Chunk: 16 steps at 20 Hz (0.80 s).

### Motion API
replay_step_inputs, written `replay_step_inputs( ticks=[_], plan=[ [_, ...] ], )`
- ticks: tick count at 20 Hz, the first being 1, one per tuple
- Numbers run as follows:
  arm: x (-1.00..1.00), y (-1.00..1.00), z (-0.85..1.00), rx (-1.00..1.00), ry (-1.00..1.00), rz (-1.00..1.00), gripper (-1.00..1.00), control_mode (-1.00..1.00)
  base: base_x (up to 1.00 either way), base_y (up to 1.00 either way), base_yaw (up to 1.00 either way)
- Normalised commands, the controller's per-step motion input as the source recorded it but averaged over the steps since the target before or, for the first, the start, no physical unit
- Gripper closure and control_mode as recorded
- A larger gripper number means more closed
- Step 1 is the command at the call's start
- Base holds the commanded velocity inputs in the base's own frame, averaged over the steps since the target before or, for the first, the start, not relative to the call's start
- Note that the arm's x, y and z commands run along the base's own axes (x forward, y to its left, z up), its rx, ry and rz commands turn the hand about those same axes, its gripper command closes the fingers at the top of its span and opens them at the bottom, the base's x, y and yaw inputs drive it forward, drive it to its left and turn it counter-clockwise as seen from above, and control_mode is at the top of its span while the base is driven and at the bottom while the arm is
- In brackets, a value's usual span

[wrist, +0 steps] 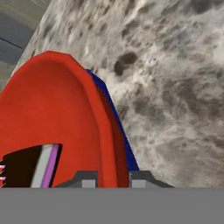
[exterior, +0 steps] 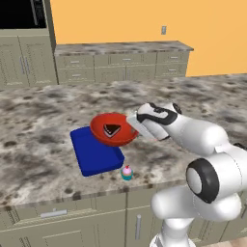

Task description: Place the bowl with cake and the cupcake onto the tray.

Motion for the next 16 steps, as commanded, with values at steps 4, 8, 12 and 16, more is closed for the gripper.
replay_step_inputs(
  ticks=[4, 8, 12, 16],
  plan=[
    [0.48, 0.95, 0.0, -0.06, 0.0, -0.06, 1.0, -1.0, 0.0, 0.0, 0.0],
    [0.1, 0.18, -0.02, -0.05, 0.0, -0.02, 1.0, -1.0, 0.0, 0.0, 0.0],
    [0.09, 0.04, -0.11, -0.04, 0.0, 0.0, 1.0, -1.0, 0.0, 0.0, 0.0],
    [0.24, 0.22, -0.11, -0.03, 0.02, -0.02, 1.0, -1.0, 0.0, 0.0, 0.0]
  ],
)
